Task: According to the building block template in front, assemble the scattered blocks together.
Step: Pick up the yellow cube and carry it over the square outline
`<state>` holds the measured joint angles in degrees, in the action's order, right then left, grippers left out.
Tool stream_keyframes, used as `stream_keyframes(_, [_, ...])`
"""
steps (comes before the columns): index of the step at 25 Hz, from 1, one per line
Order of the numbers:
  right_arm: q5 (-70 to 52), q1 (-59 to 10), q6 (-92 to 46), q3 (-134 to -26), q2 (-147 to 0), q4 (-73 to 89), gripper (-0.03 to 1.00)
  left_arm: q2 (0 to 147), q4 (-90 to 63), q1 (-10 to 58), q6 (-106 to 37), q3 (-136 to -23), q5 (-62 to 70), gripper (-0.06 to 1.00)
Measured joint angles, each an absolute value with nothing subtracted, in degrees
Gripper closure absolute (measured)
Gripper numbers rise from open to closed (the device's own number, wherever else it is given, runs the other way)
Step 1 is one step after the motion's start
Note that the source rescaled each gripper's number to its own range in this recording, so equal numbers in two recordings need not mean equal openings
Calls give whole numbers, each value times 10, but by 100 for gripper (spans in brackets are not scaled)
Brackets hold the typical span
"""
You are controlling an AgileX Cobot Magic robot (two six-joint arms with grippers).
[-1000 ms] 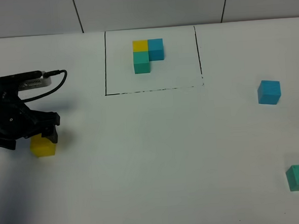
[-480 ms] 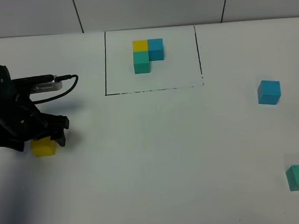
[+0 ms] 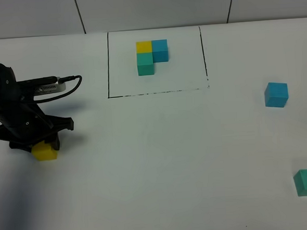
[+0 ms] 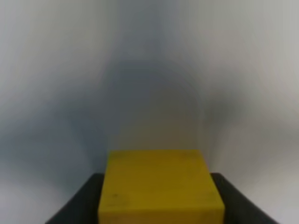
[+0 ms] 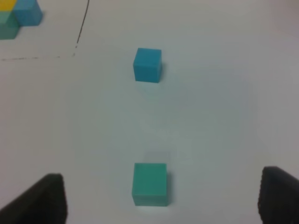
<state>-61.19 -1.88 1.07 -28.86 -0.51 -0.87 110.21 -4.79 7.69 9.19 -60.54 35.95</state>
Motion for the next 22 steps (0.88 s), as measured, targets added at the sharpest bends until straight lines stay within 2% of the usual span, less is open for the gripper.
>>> stream_keyframes(8, [-612, -19, 11, -289, -5, -9, 29, 1103, -41, 94, 24, -692, 471, 93])
stream_keyframes(15, [-612, -19, 11, -289, -5, -9, 29, 1131, 27, 185, -129, -819, 525, 93])
stream_keyframes(22, [-612, -19, 11, -289, -5, -9, 29, 1246, 30, 272, -314, -986, 602, 93])
